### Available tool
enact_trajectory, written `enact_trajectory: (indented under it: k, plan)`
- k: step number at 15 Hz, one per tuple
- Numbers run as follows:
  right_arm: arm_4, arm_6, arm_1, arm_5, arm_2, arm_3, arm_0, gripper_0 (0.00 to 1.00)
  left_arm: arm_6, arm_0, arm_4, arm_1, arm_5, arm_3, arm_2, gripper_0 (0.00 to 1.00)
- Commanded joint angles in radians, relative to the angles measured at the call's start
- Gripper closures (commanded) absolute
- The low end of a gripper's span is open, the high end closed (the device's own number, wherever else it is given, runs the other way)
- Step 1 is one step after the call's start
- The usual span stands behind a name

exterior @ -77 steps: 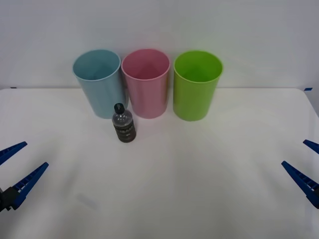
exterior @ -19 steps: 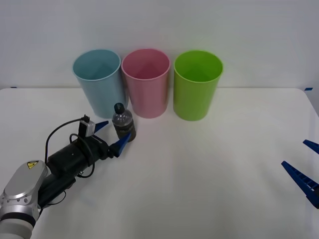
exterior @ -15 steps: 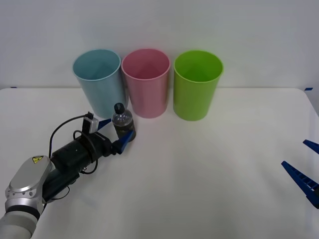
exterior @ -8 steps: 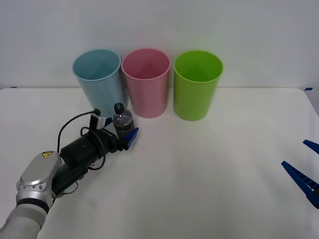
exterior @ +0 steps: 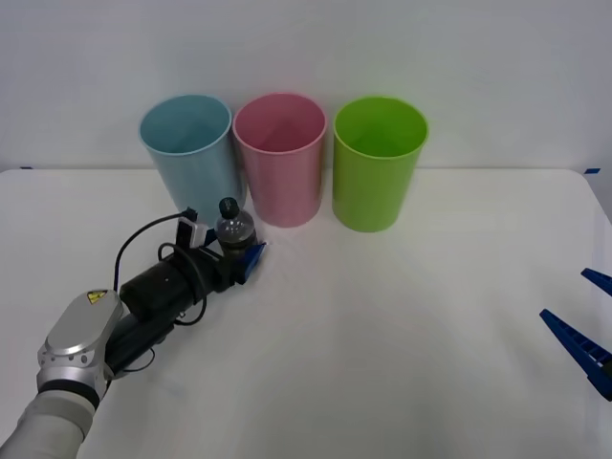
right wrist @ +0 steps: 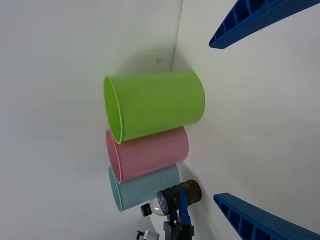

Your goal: Grasp the object on the table and drop it into the matching bin: aluminum can to the light blue bin, PET bottle to the pink bin.

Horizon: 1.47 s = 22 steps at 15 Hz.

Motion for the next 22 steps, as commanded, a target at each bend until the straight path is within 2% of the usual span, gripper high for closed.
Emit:
enact_trajectory:
  k: [1, 8, 14, 17, 22]
  plan:
    - [0.000, 0.000, 0.000, 0.000, 0.000, 0.000, 0.000, 0.00, 0.001, 0.000, 0.001, 0.000, 0.001, 0.000, 0.007, 1.00]
    - [0.000, 0.000, 0.000, 0.000, 0.000, 0.000, 0.000, 0.00, 0.012, 0.001, 0.016, 0.011, -0.023, -0.002, 0.030, 1.00]
    - [0.000, 0.000, 0.000, 0.000, 0.000, 0.000, 0.000, 0.00, 0.015, 0.015, 0.148, 0.123, -0.166, -0.009, 0.030, 1.00]
    - [0.000, 0.000, 0.000, 0.000, 0.000, 0.000, 0.000, 0.00, 0.049, 0.072, 0.212, 0.164, -0.192, -0.100, 0.030, 1.00]
    - [0.000, 0.000, 0.000, 0.000, 0.000, 0.000, 0.000, 0.00, 0.205, 0.204, 0.249, 0.206, -0.193, -0.336, 0.050, 1.00]
